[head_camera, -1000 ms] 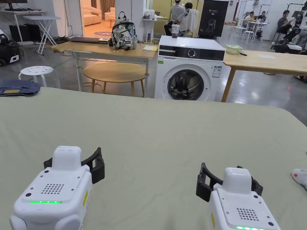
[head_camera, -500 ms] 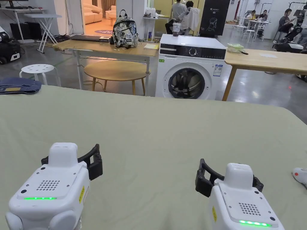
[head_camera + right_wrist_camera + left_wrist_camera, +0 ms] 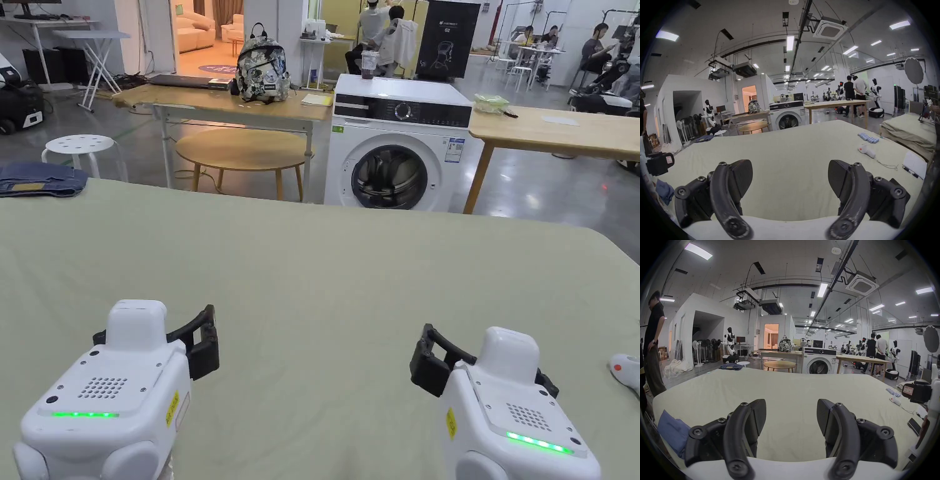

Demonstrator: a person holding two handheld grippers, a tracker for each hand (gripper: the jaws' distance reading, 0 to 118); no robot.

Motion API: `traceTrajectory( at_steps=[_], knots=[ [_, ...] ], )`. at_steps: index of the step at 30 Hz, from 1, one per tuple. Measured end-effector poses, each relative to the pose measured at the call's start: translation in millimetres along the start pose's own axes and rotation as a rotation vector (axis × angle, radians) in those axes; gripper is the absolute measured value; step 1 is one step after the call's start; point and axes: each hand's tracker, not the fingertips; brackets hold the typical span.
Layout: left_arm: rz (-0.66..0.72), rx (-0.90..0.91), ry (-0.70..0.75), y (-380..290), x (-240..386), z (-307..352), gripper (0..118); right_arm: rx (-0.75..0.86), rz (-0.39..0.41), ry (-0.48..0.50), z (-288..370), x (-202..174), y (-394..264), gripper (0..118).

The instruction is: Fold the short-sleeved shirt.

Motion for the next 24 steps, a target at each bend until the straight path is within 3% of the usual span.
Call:
traceTrajectory(
  at_steps=[5,15,24],
  knots=[
    [0.002,-0.004,-0.001,-0.4,-0.1,0.2,65,0.019,0.051,-0.047,1.1,-6.6,1.4,97],
    [-0.006,-0.014,-0.003,-3.1,2.8,0.0,65,0.017,0.064,0.030,4.3,-7.4,1.1,97],
    [-0.005,-0.018,-0.004,-2.8,2.4,-1.1,64,-0.021,0.076,-0.003,-2.9,-9.1,-1.5,97]
  ],
)
